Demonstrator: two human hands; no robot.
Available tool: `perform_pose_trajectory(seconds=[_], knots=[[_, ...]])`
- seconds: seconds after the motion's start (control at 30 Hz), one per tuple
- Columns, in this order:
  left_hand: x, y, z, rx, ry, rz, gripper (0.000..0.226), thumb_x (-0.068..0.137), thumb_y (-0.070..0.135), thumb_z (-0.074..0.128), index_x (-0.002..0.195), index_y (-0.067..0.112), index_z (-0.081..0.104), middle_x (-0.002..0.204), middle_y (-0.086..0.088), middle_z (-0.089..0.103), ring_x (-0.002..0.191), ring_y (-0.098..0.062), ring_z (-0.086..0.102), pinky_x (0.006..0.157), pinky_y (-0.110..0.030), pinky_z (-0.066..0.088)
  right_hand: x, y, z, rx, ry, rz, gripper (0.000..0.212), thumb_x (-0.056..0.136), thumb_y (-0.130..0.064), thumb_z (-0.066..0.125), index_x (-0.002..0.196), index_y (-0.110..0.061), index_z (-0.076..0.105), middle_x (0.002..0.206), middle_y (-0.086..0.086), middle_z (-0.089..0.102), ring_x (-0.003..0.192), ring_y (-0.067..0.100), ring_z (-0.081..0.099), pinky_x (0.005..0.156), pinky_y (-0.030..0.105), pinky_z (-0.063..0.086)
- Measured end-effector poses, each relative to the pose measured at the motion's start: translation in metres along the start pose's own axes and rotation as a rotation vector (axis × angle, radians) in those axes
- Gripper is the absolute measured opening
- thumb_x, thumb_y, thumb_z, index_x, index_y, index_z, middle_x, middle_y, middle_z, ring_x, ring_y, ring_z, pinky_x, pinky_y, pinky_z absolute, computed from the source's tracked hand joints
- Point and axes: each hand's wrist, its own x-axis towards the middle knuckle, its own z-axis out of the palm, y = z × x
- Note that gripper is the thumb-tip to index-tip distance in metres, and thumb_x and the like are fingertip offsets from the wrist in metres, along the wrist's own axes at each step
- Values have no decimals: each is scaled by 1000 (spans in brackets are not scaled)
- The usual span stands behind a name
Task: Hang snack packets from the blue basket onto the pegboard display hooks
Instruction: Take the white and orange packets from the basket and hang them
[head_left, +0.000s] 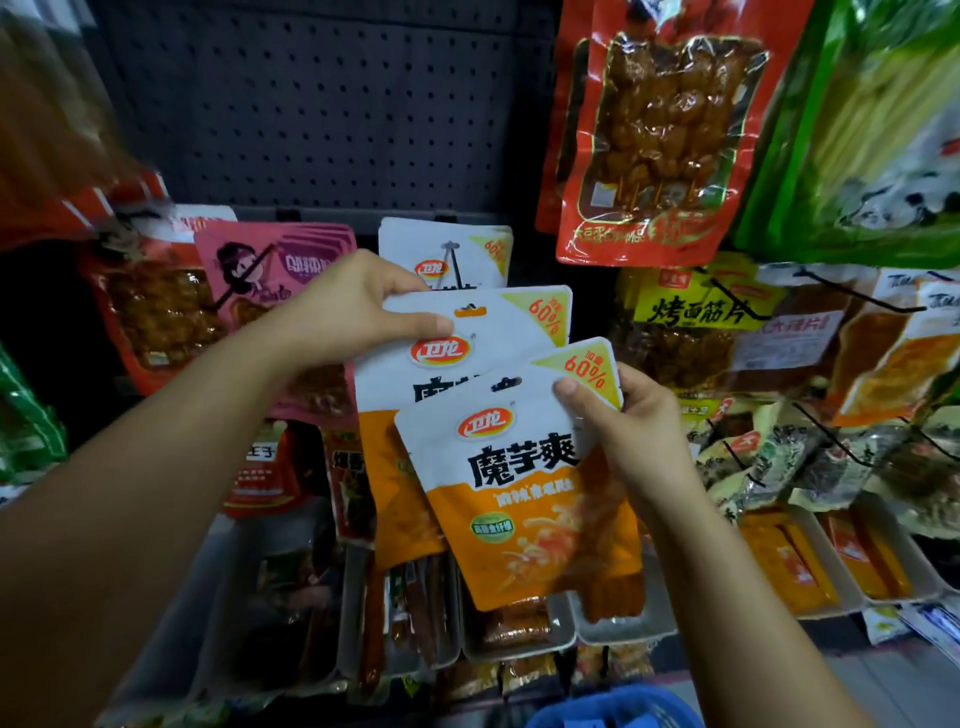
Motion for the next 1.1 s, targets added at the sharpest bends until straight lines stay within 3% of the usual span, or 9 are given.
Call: perform_pose_trajectory(seconds=[0.13, 0.3, 0.4, 0.57, 0.77, 0.9, 1.0, 1.1], knots=[[12, -12, -4, 44, -59, -19, 16, 77, 37, 72, 83, 23, 75, 80, 11, 75, 73, -7, 71, 66, -24, 57, 12, 5, 16, 40, 18, 37, 8, 86, -20, 70, 80, -24, 74, 80, -3, 76, 70, 8, 69, 57, 21, 52], [24, -26, -4, -20, -38, -33, 8, 80, 30, 71, 73, 31, 73, 75, 15, 74, 69, -3, 70, 59, -14, 54, 25, 12, 27, 53, 93, 63, 8, 86, -21, 69, 80, -19, 73, 82, 6, 76, 73, 19, 69, 63, 36, 55], [29, -31, -4, -38, -50, -26, 11, 79, 31, 72, 68, 33, 73, 75, 15, 74, 69, -2, 69, 60, -14, 53, 33, 14, 31, 65, 124, 52, 11, 86, -25, 68, 77, -19, 72, 75, 7, 74, 67, 18, 66, 59, 35, 51], [38, -39, -2, -19, -60, -40, 7, 79, 31, 71, 72, 29, 73, 79, 6, 75, 74, -11, 71, 68, -27, 55, 47, 15, 37, 39, 136, 42, 14, 88, -20, 68, 75, -23, 72, 78, -2, 75, 72, 13, 69, 62, 31, 54], [41, -41, 1, 17, -77, -46, 9, 80, 33, 71, 72, 32, 72, 79, 10, 75, 74, -8, 71, 68, -27, 55, 58, 17, 39, 5, 106, 44, 12, 89, -16, 66, 82, -25, 71, 79, -7, 76, 74, 11, 71, 65, 28, 58], [44, -41, 4, 22, -85, -40, 8, 81, 32, 70, 73, 31, 72, 78, 11, 75, 73, -5, 70, 64, -20, 55, 62, 21, 38, -13, 90, 88, 10, 89, -17, 66, 83, -23, 71, 87, 3, 76, 84, 26, 72, 75, 47, 59], [48, -44, 5, 57, -54, -52, 8, 82, 30, 71, 74, 32, 71, 72, 19, 71, 66, 4, 67, 58, -10, 51, 64, 24, 43, -30, 108, 90, 9, 89, -15, 65, 82, -19, 69, 89, 14, 74, 84, 36, 70, 72, 56, 56], [54, -49, 5, 107, 4, -63, 4, 82, 30, 70, 84, 26, 72, 76, 17, 70, 66, 5, 65, 62, -15, 53, 71, 25, 48, -60, 135, 78, 12, 89, -15, 65, 79, -19, 68, 89, 19, 73, 85, 40, 68, 73, 57, 56]])
